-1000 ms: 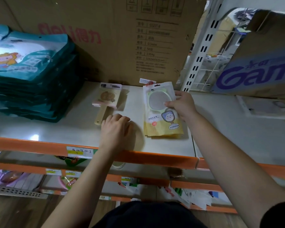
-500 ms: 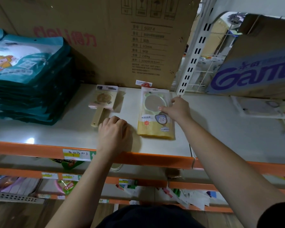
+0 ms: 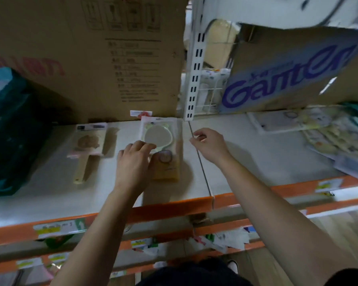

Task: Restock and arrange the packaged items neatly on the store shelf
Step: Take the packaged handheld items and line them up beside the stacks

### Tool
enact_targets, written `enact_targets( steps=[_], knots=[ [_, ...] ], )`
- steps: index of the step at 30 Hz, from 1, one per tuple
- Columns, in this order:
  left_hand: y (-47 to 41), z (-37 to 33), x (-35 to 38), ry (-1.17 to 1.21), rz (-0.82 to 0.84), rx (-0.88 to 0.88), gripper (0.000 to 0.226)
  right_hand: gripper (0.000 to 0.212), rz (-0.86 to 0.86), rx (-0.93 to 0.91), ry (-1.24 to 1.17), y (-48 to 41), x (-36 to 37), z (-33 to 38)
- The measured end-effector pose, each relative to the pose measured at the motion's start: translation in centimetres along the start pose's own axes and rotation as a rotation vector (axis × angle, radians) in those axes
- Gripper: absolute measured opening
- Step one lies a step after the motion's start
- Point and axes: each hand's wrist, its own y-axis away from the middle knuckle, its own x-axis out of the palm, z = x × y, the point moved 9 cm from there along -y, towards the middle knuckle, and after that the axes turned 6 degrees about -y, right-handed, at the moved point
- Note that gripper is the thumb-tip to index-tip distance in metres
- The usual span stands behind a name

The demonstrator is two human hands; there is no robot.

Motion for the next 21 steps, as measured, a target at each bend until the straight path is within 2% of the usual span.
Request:
enact_targets(
  steps=[11,17,21],
  knots=[
    [-5.1,-17.6,6.2,0.101,0.130,0.279,0.034,0.013,-0.279,0.073,-0.070,2.1,-17.1,-11.2],
    [-6.6,-26.9,10.3,0.090,0.175,0.296,0.028,0.016,-0.277,0.084,-0.014,0.8,-25.7,-17.7],
    [-7.5,-31.3,12.8,0.092,0.227,0.249,0.032,0.018,-0.278,0.106,0.048,-1.3,-31.3,-21.1]
  ],
)
